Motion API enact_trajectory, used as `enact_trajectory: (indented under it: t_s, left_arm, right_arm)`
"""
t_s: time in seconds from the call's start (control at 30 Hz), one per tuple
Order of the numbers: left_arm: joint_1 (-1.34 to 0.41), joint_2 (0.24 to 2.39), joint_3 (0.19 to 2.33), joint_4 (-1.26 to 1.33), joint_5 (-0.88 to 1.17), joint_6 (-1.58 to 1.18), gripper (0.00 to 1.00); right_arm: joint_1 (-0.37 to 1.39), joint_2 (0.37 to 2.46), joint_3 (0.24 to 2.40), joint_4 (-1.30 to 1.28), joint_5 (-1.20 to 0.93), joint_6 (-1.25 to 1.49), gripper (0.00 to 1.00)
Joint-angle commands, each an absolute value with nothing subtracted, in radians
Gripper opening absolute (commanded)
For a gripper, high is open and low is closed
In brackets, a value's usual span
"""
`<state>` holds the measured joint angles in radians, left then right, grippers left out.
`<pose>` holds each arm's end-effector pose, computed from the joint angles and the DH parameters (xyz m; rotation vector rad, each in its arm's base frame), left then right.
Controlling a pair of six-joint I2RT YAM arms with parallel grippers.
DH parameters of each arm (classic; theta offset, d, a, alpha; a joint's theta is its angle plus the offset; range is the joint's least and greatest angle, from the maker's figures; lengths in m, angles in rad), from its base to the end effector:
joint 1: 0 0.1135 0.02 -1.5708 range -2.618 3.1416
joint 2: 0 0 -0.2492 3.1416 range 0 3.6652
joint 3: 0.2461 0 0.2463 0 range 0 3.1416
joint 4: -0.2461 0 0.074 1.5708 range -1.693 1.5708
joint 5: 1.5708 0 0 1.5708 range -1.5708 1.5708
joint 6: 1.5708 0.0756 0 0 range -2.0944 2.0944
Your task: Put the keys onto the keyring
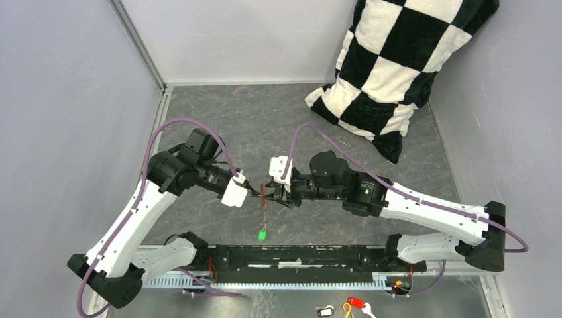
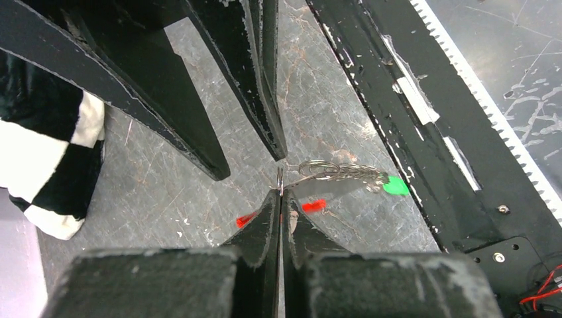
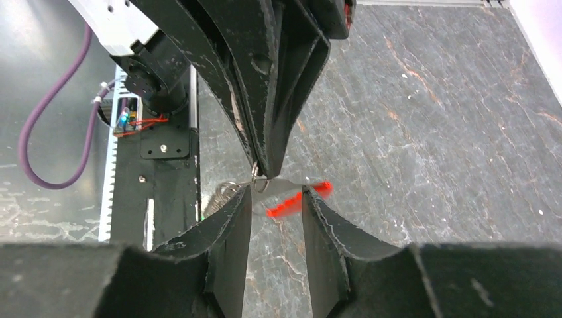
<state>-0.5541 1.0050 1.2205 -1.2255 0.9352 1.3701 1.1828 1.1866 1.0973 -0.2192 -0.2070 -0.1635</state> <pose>0.1127 -0.1413 0.3329 1.9620 0.9825 -0.7583 0.1032 0.2936 0.3381 -1.3427 1.4444 0.8795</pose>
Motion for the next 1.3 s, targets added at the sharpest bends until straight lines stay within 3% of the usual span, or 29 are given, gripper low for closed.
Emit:
enact_trajectory:
  t_s: [0.0,0.37,0.6,0.93,1.27]
  left_arm:
    - [-0.567,1.007,1.266,-1.187,0.924,1.321,0.02]
    - [-0.578,0.999,1.278,-1.132,0.931,1.218,0.02]
    - [-0.58,0.993,1.276,-1.131,0.947,1.209,0.02]
    - [-0.581,0.985,1.264,-1.132,0.955,1.209,0.02]
    - [-0.582,0.986,1.27,-1.131,0.981,1.204,0.02]
  right_arm:
    - [1.184,1.183,1.119,-0.102,-0.256,-0.118,0.39]
    - [1.185,1.201,1.091,-0.065,-0.268,-0.074,0.35]
    - [1.184,1.198,1.086,-0.085,-0.249,-0.08,0.24]
    - [1.183,1.142,1.046,-0.105,-0.207,-0.084,0.32]
    - [1.185,1.152,1.032,-0.036,-0.219,-0.064,0.25]
